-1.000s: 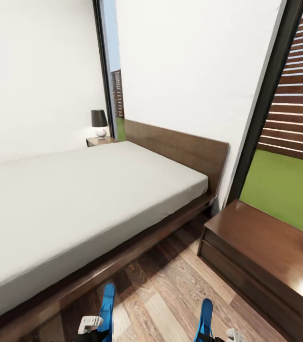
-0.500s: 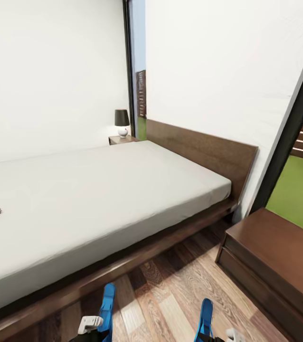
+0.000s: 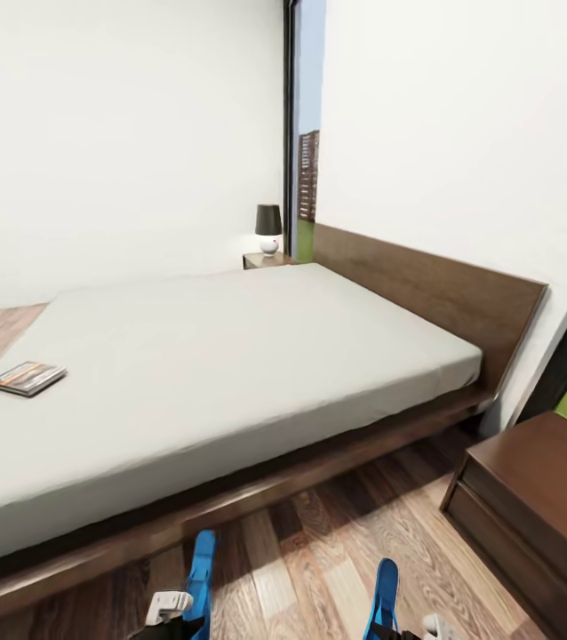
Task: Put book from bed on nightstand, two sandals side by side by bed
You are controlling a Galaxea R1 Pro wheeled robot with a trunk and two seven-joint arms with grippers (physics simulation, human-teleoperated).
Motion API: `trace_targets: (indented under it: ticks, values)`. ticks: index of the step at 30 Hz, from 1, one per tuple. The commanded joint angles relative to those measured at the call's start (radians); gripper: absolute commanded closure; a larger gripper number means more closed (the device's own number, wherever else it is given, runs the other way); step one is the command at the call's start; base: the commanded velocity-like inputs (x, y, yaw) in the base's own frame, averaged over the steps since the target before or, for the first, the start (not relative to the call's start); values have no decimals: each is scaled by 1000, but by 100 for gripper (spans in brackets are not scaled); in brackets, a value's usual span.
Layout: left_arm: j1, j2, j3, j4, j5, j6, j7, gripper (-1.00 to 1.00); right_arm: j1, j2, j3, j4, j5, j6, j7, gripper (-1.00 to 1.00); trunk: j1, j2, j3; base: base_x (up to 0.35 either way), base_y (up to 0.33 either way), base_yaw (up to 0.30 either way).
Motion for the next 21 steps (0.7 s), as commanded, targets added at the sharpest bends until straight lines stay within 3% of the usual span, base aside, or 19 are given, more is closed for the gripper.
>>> trace_targets:
  ticks: [1, 21]
  values:
    - [-1, 0, 8, 2, -3, -2, -6, 100, 0, 0, -8, -1, -1, 11, 5, 100, 0, 0, -1, 0, 0, 286]
    - [-1, 0, 8, 2, -3, -2, -7, 100, 0, 0, -8, -1, -1, 11, 5, 100, 0, 0, -1, -53, 0, 286]
